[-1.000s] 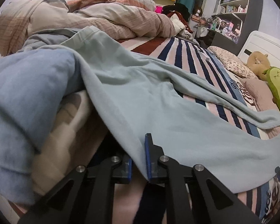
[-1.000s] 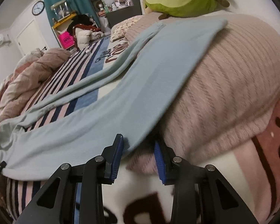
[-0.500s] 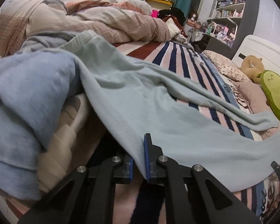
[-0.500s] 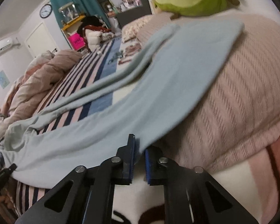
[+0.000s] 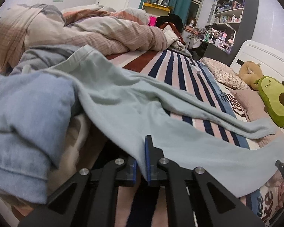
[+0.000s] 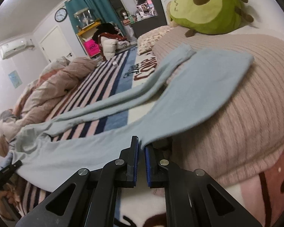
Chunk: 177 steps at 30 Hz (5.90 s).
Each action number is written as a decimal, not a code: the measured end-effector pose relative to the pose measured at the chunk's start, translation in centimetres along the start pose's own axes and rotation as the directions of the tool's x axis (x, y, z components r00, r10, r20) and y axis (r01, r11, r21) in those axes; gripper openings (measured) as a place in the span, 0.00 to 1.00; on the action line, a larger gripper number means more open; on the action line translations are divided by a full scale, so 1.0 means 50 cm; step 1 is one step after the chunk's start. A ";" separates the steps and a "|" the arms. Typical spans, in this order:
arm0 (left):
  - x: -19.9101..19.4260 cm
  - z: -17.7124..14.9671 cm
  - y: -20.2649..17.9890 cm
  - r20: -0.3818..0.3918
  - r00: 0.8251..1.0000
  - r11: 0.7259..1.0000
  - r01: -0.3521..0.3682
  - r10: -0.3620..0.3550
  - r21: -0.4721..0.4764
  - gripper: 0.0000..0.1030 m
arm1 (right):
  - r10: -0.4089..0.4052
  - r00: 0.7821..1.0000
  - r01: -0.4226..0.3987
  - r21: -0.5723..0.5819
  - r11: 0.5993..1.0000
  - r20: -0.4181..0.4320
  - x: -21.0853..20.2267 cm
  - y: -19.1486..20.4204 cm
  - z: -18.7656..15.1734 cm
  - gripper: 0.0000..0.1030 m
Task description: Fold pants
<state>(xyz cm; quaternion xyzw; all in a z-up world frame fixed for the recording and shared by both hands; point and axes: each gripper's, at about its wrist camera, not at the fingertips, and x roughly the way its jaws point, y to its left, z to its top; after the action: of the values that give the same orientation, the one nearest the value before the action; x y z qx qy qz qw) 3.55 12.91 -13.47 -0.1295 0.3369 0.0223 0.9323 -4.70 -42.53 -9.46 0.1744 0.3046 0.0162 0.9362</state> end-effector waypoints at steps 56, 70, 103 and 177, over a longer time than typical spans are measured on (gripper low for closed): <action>0.232 0.224 0.009 -0.555 0.830 0.999 -0.046 0.048 0.019 0.03 | -0.283 0.816 0.484 0.329 0.810 -0.503 0.376 0.193 0.102 0.83; 0.247 0.193 0.017 -0.581 0.814 1.000 -0.011 -0.003 -0.020 0.03 | -0.520 0.719 0.622 0.091 0.778 -0.461 0.362 0.212 0.059 0.09; 0.220 0.209 -0.029 -0.571 0.820 0.999 -0.024 0.040 0.035 0.02 | -0.391 0.755 0.597 0.304 0.743 -0.527 0.190 0.029 0.119 0.49; 0.351 0.496 -0.129 -0.390 0.919 0.986 0.013 0.054 0.168 0.01 | -0.179 0.822 0.387 0.298 0.873 -0.541 0.324 0.028 0.312 0.04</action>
<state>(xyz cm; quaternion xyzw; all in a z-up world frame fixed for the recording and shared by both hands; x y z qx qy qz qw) 33.37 12.24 -4.82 -0.0489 0.5191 -0.0227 0.8530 17.57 -43.95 -6.39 0.3010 0.5547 -0.1435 0.7623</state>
